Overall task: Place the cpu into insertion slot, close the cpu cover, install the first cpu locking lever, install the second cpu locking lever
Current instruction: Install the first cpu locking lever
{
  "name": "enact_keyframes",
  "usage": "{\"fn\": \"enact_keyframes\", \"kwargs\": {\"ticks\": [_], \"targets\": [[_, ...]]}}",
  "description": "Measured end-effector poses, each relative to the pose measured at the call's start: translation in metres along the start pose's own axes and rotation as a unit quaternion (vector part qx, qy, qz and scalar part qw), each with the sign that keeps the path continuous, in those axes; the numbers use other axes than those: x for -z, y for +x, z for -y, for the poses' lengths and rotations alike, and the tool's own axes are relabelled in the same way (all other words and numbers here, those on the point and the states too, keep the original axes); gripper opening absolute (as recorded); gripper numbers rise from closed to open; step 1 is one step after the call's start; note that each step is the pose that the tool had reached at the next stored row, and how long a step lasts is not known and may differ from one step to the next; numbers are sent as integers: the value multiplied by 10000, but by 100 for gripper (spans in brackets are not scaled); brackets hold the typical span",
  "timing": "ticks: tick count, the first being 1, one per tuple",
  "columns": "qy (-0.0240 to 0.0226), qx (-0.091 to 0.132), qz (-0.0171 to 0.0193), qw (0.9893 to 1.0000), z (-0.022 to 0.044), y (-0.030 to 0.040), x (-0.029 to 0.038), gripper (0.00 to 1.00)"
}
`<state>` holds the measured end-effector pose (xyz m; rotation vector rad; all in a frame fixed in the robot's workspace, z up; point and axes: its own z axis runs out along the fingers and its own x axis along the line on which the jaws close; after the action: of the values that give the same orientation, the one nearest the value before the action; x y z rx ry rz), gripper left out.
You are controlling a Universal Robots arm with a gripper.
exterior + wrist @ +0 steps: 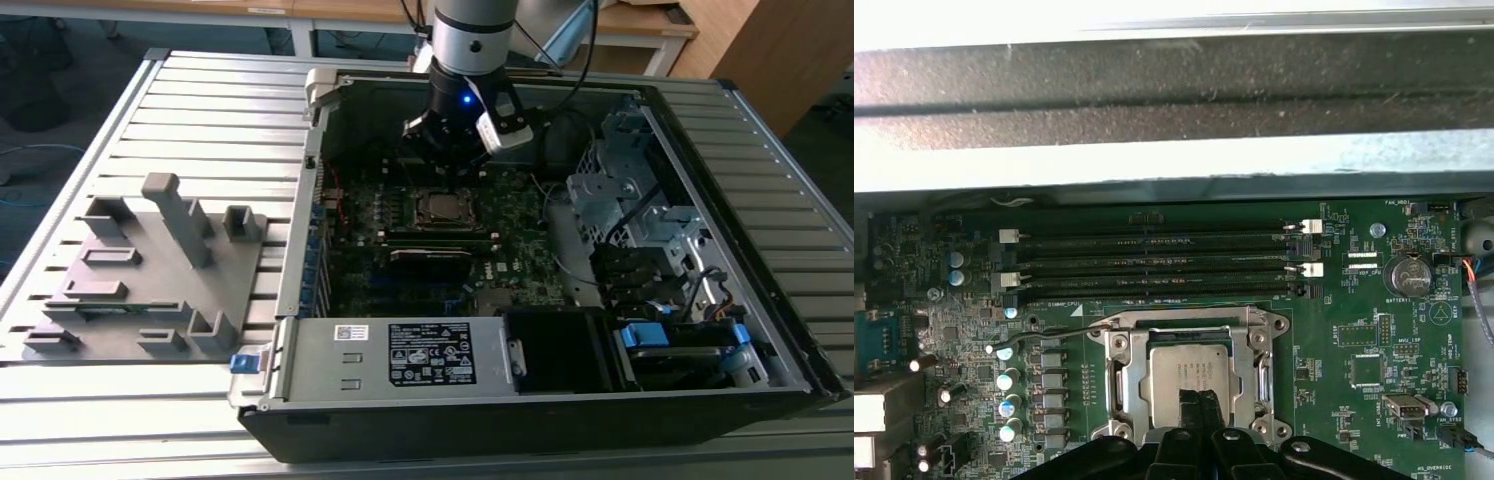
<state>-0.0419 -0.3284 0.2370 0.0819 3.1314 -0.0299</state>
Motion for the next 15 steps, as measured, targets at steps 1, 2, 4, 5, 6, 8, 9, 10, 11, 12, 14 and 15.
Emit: {"fn": "enact_keyframes", "kwargs": {"ticks": [1, 2, 4, 5, 6, 8, 9, 10, 11, 12, 14, 15], "targets": [[0, 0, 0, 10000, 0, 0, 0, 10], [1, 0, 0, 10000, 0, 0, 0, 10], [1, 0, -1, 10000, 1, 8, 1, 10], [1, 0, -1, 10000, 1, 19, 1, 10], [1, 0, -1, 10000, 1, 26, 1, 10], [0, 0, 0, 10000, 2, 33, 0, 10], [1, 0, 0, 10000, 2, 34, 1, 10], [1, 0, 0, 10000, 2, 34, 1, 10], [2, 1, 0, 10000, 2, 34, 5, 10], [2, 1, -1, 10000, 3, 35, 13, 10], [0, 0, 1, 10000, 3, 34, 42, 10], [1, 0, 0, 10000, 3, 34, 61, 10]]}}
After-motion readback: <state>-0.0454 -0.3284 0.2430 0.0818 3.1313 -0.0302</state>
